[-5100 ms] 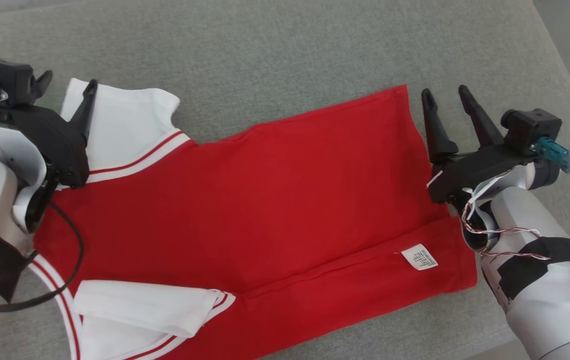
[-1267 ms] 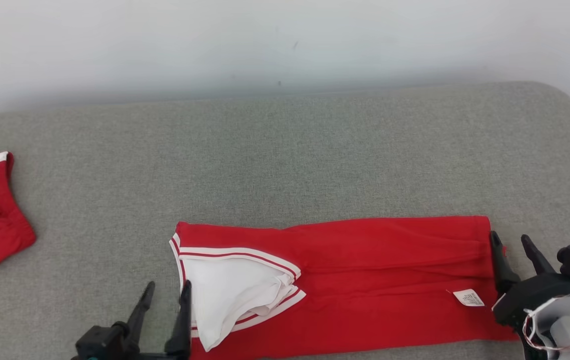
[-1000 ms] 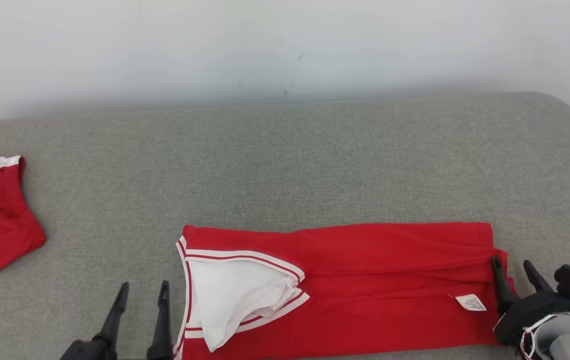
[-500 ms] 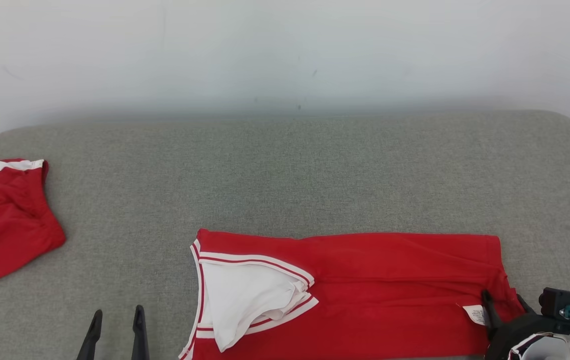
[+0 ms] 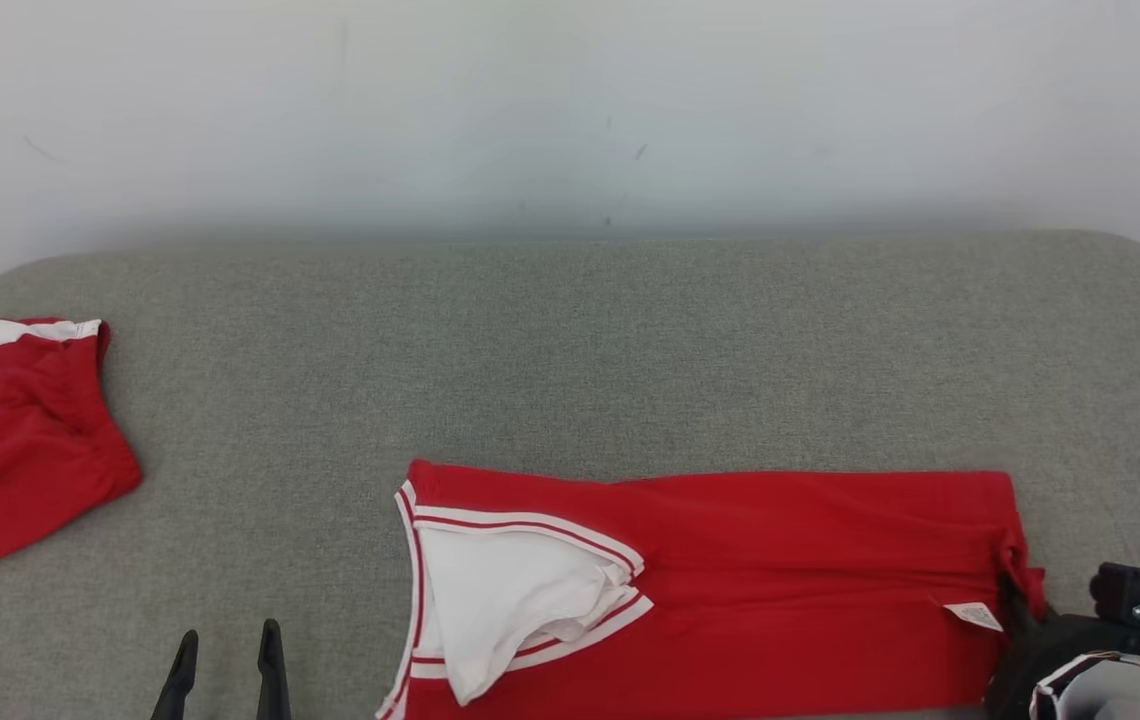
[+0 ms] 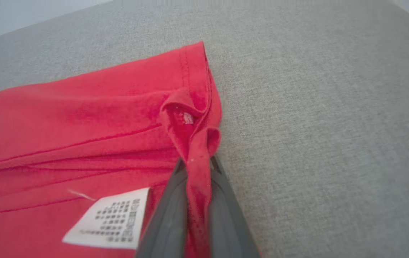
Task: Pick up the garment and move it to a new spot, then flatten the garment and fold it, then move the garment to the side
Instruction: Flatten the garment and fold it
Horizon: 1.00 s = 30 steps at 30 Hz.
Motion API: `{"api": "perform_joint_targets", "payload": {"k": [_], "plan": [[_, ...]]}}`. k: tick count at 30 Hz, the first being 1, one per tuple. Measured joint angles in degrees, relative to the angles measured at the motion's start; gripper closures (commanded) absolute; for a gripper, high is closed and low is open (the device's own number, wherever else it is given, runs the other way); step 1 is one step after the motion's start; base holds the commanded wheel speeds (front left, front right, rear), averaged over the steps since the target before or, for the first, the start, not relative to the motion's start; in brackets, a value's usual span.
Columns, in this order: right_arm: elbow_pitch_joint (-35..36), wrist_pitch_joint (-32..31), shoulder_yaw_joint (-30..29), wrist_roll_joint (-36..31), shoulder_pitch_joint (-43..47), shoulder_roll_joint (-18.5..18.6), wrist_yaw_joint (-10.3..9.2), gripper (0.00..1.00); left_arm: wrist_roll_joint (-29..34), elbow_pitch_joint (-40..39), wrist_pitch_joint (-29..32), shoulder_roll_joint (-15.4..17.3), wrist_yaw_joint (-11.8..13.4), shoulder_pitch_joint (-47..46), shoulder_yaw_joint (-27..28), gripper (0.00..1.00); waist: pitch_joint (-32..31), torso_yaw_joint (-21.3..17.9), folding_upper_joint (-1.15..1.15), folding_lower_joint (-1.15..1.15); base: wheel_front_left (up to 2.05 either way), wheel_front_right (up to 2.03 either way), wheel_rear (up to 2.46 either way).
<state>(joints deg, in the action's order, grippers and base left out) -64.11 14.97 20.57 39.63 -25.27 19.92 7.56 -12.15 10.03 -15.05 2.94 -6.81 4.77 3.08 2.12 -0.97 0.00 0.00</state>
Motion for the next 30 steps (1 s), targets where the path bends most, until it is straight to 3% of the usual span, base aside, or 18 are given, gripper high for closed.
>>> {"api": "perform_joint_targets", "payload": {"k": [8,13,21,30], "plan": [[3.42,0.0,-3.91,-0.85,2.51,5.94,0.0,1.0,-0.56,0.03,0.0,0.0,0.24,1.01,0.81,0.0,-0.36,-1.1,0.01,0.0,0.0,0.0,0.0],[9.85,0.01,-5.15,-1.36,3.86,6.82,0.0,1.0,-1.09,-0.24,0.0,-0.02,0.48,1.01,1.11,0.0,0.0,-2.59,0.01,0.0,0.0,0.0,0.0],[22.7,-0.63,-2.38,-0.3,5.98,5.47,0.0,1.0,-1.16,-0.27,0.0,-0.01,0.78,0.9,1.55,0.0,0.59,-4.47,0.01,0.0,0.0,0.0,0.0],[41.83,-7.08,1.46,-0.48,9.62,1.8,-0.01,1.0,-1.58,-0.35,0.0,-0.02,1.37,-0.21,0.07,0.0,1.42,-4.12,0.0,0.0,0.0,0.0,0.0]]}}
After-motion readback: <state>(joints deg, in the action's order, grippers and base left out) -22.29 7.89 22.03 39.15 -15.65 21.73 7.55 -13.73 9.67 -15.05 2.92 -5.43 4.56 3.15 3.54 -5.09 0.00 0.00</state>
